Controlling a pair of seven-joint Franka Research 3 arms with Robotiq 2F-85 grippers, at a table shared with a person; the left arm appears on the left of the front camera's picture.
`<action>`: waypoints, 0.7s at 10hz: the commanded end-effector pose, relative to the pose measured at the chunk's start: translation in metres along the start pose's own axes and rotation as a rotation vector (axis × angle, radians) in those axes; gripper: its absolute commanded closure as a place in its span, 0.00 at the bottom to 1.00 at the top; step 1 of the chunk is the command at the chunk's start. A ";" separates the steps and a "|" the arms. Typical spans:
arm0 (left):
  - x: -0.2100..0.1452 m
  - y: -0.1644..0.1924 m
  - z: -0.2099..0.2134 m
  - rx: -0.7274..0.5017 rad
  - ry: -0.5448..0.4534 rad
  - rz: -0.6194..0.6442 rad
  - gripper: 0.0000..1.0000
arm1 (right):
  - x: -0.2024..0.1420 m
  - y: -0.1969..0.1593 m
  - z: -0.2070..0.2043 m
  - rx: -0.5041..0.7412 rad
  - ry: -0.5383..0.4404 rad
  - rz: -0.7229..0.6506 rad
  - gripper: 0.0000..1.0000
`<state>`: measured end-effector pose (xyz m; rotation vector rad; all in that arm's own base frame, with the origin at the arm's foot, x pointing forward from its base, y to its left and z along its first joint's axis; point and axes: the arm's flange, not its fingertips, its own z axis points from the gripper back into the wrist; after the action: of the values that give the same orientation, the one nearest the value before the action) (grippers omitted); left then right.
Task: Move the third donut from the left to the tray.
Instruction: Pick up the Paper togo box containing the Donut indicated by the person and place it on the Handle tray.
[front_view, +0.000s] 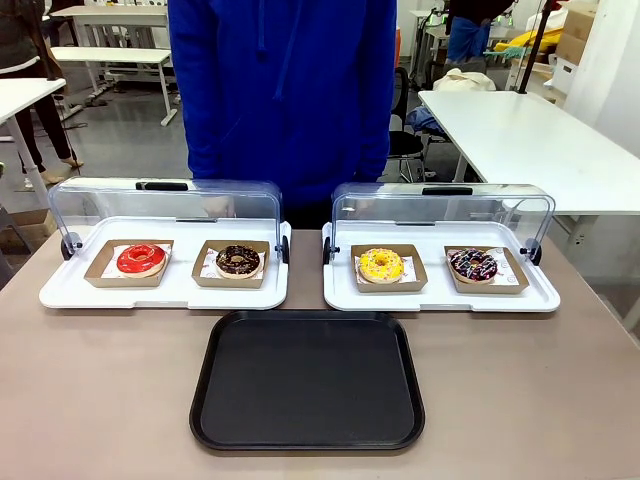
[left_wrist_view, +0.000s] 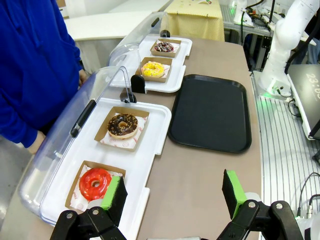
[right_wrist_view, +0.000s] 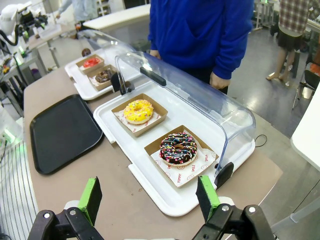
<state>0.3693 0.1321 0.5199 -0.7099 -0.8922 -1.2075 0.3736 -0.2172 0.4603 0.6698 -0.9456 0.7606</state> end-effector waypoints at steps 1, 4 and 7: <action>0.002 -0.001 0.002 -0.006 0.002 -0.011 0.00 | 0.003 -0.002 -0.001 0.000 -0.031 0.006 0.00; 0.002 -0.001 0.002 -0.006 0.002 -0.011 0.00 | 0.003 -0.002 -0.001 0.000 -0.031 0.006 0.00; 0.002 -0.001 0.002 -0.006 0.002 -0.011 0.00 | 0.003 -0.002 -0.001 0.000 -0.031 0.006 0.00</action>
<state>0.3693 0.1321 0.5199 -0.7099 -0.8922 -1.2075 0.3736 -0.2173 0.4603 0.6698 -0.9456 0.7606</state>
